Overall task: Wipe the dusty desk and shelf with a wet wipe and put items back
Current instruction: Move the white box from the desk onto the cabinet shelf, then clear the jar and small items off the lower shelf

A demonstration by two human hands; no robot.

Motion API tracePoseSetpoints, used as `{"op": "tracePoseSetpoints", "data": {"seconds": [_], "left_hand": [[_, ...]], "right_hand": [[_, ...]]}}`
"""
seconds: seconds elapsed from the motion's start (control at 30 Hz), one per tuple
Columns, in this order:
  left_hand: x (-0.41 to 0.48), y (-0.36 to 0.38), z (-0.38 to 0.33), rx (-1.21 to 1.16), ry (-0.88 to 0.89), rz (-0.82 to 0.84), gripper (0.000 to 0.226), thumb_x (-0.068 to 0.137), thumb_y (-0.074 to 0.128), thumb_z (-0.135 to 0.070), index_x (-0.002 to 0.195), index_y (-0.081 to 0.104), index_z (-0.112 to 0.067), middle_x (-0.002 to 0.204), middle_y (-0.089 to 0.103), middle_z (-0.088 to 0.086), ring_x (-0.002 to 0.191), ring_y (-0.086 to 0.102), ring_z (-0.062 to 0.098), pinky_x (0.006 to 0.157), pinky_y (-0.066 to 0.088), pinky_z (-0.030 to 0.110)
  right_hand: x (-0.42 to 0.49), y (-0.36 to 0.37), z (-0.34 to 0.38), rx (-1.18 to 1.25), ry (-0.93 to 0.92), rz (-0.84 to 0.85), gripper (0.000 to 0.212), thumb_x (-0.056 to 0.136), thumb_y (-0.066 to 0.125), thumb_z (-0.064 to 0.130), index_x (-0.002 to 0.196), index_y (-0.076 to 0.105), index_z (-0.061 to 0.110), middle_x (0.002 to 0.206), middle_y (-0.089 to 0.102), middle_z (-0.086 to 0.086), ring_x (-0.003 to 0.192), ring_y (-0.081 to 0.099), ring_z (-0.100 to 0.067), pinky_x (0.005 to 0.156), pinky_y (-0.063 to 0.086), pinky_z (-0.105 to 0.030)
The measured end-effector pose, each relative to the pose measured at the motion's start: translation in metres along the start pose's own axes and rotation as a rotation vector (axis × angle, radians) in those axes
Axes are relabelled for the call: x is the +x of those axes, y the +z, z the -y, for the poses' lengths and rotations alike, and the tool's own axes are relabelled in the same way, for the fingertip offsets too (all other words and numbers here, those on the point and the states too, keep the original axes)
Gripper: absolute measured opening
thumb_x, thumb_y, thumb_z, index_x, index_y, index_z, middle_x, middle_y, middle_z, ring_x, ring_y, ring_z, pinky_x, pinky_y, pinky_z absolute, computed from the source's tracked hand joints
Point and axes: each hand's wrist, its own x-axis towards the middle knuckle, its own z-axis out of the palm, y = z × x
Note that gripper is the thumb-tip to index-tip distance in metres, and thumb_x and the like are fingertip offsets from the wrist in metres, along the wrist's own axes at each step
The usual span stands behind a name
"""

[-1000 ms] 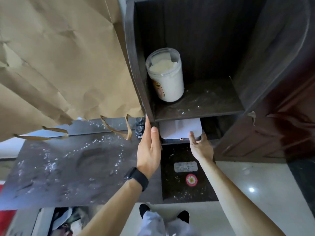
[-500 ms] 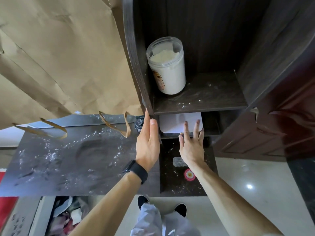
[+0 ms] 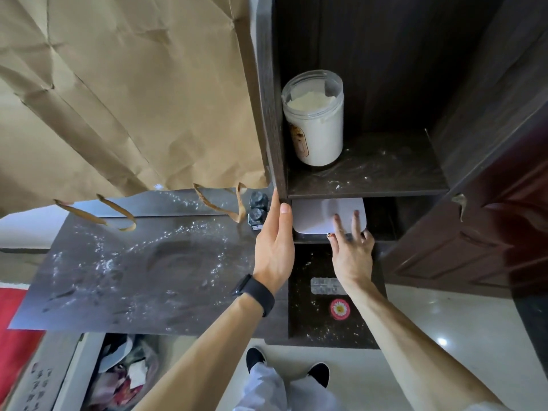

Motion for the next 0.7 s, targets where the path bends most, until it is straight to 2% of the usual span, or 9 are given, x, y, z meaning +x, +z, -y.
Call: {"op": "tracePoseSetpoints", "data": {"seconds": [0.1, 0.2, 0.23, 0.33, 0.43, 0.5, 0.6, 0.7], "left_hand": [[0.001, -0.002, 0.001, 0.027, 0.028, 0.03, 0.048, 0.104, 0.027, -0.053, 0.151, 0.02, -0.048, 0.138, 0.023, -0.043, 0.129, 0.02, -0.018, 0.095, 0.015, 0.0], [0.001, -0.004, 0.008, 0.06, 0.077, 0.07, 0.047, 0.106, 0.029, -0.047, 0.151, 0.016, -0.051, 0.143, 0.02, -0.046, 0.128, 0.019, -0.027, 0.096, 0.016, -0.003], [0.0, -0.004, 0.015, 0.087, 0.087, 0.08, 0.05, 0.106, 0.03, -0.046, 0.152, 0.015, -0.05, 0.149, 0.021, -0.041, 0.131, 0.021, -0.024, 0.099, 0.018, 0.0], [-0.012, -0.004, 0.054, 0.29, 0.039, 0.141, 0.059, 0.104, 0.037, -0.045, 0.157, 0.013, -0.037, 0.161, 0.024, -0.015, 0.145, 0.024, 0.003, 0.112, 0.022, 0.019], [-0.036, -0.006, 0.111, 0.633, -0.042, 0.283, 0.065, 0.102, 0.039, -0.046, 0.158, 0.013, -0.025, 0.165, 0.017, 0.0, 0.151, 0.012, 0.018, 0.121, 0.014, 0.032], [-0.051, -0.007, 0.149, 0.861, -0.016, 0.394, 0.068, 0.101, 0.035, -0.049, 0.158, 0.007, -0.024, 0.166, 0.004, 0.003, 0.153, -0.001, 0.021, 0.123, 0.006, 0.04], [-0.071, -0.006, 0.206, 1.052, 0.088, 0.494, 0.067, 0.1, 0.025, -0.047, 0.158, 0.005, -0.023, 0.165, -0.01, 0.001, 0.153, -0.006, 0.025, 0.121, 0.0, 0.05], [-0.083, -0.007, 0.256, 1.151, 0.13, 0.542, 0.063, 0.098, 0.02, -0.046, 0.158, 0.014, -0.026, 0.162, -0.008, -0.004, 0.153, 0.006, 0.024, 0.118, -0.004, 0.053]], "right_hand": [[0.001, -0.004, -0.004, -0.024, -0.005, 0.029, 0.049, 0.097, 0.052, 0.041, 0.143, 0.05, 0.025, 0.156, 0.033, -0.02, 0.11, 0.054, -0.05, 0.082, 0.056, -0.05], [0.004, -0.014, -0.007, -0.029, -0.032, 0.111, 0.051, 0.099, 0.05, 0.044, 0.148, 0.041, 0.03, 0.161, 0.025, -0.016, 0.114, 0.053, -0.049, 0.086, 0.055, -0.05], [0.004, -0.019, -0.007, -0.017, -0.037, 0.144, 0.053, 0.1, 0.048, 0.044, 0.15, 0.036, 0.033, 0.163, 0.02, -0.013, 0.121, 0.05, -0.048, 0.089, 0.054, -0.05], [-0.012, -0.03, -0.011, 0.044, 0.002, 0.184, 0.056, 0.102, 0.043, 0.04, 0.155, 0.023, 0.035, 0.166, 0.012, -0.004, 0.14, 0.035, -0.037, 0.104, 0.046, -0.045], [-0.059, -0.023, -0.021, 0.176, 0.03, 0.048, 0.053, 0.095, 0.059, 0.025, 0.146, 0.046, 0.02, 0.152, 0.039, -0.01, 0.133, 0.044, -0.032, 0.104, 0.048, -0.048], [-0.096, 0.001, -0.034, 0.155, 0.049, 0.036, 0.05, 0.09, 0.065, 0.021, 0.138, 0.054, 0.015, 0.143, 0.047, -0.011, 0.126, 0.049, -0.031, 0.1, 0.05, -0.046], [-0.138, 0.038, -0.048, 0.084, 0.168, 0.356, 0.06, 0.092, 0.06, 0.036, 0.146, 0.042, 0.02, 0.151, 0.04, -0.009, 0.134, 0.042, -0.03, 0.105, 0.044, -0.042], [-0.154, 0.072, -0.054, 0.077, 0.278, 0.593, 0.082, 0.091, 0.06, 0.049, 0.156, 0.015, 0.027, 0.161, 0.019, -0.008, 0.144, 0.028, -0.032, 0.109, 0.038, -0.046]]}}
